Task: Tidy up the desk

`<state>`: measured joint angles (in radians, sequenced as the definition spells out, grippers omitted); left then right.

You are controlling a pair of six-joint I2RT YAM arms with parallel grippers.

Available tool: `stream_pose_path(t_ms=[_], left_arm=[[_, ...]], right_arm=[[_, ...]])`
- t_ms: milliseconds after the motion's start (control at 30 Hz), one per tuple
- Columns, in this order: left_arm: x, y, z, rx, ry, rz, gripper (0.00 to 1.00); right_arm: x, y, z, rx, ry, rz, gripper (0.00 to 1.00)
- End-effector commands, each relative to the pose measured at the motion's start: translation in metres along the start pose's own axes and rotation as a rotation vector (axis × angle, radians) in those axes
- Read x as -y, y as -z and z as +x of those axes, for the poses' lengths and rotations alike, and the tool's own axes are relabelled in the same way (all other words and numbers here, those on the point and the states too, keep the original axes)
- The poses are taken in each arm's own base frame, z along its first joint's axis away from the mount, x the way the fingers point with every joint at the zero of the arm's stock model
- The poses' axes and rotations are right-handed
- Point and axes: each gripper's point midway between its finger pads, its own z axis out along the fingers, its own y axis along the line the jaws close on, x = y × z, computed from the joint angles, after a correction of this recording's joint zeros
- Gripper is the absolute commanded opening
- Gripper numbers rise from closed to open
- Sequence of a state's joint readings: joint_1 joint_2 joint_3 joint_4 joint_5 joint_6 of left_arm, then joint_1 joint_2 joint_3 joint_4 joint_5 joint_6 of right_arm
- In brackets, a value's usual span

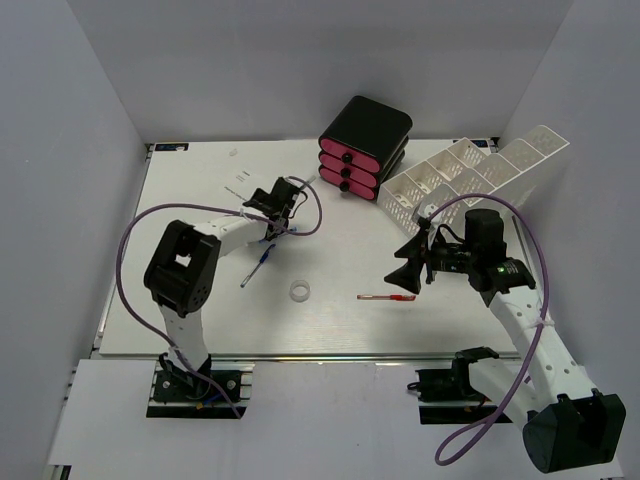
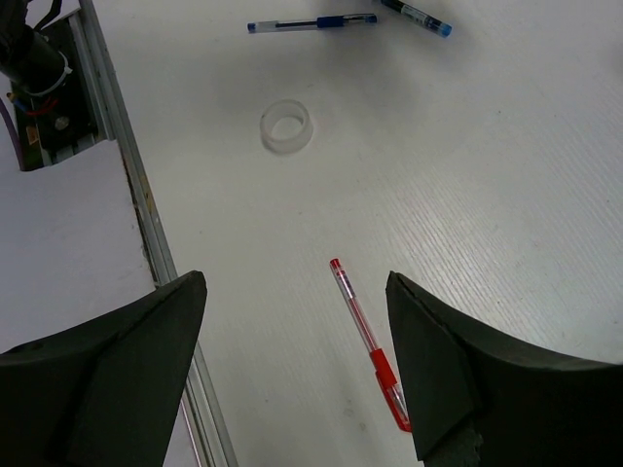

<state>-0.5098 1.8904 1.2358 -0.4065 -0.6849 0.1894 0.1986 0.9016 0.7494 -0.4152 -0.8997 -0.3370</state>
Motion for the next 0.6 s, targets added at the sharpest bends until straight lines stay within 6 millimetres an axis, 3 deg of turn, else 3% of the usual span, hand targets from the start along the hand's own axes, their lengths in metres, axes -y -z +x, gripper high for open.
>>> stream_pose_path(t_ms=[0, 200, 400, 567], left_arm=[[-0.02, -0.001, -0.026, 0.071, 0.025, -0.058, 0.64], [-0.007, -0.021, -0.014, 0.012, -0.025, -0.088, 0.57], [-0.003, -0.027, -0.008, -0.004, -0.04, -0.089, 0.56], [-0.014, -0.035, 0.0, -0.032, -0.032, -0.152, 0.58]], right_arm=[[-0.003, 0.001, -0.006, 0.019, 0.039, -0.009, 0.8], [-0.002, 0.002, -0.008, 0.022, 0.049, 0.003, 0.81], [-0.001, 0.003, -0.008, 0.019, 0.053, 0.009, 0.82], [-0.001, 0.003, -0.008, 0.019, 0.057, 0.011, 0.82]])
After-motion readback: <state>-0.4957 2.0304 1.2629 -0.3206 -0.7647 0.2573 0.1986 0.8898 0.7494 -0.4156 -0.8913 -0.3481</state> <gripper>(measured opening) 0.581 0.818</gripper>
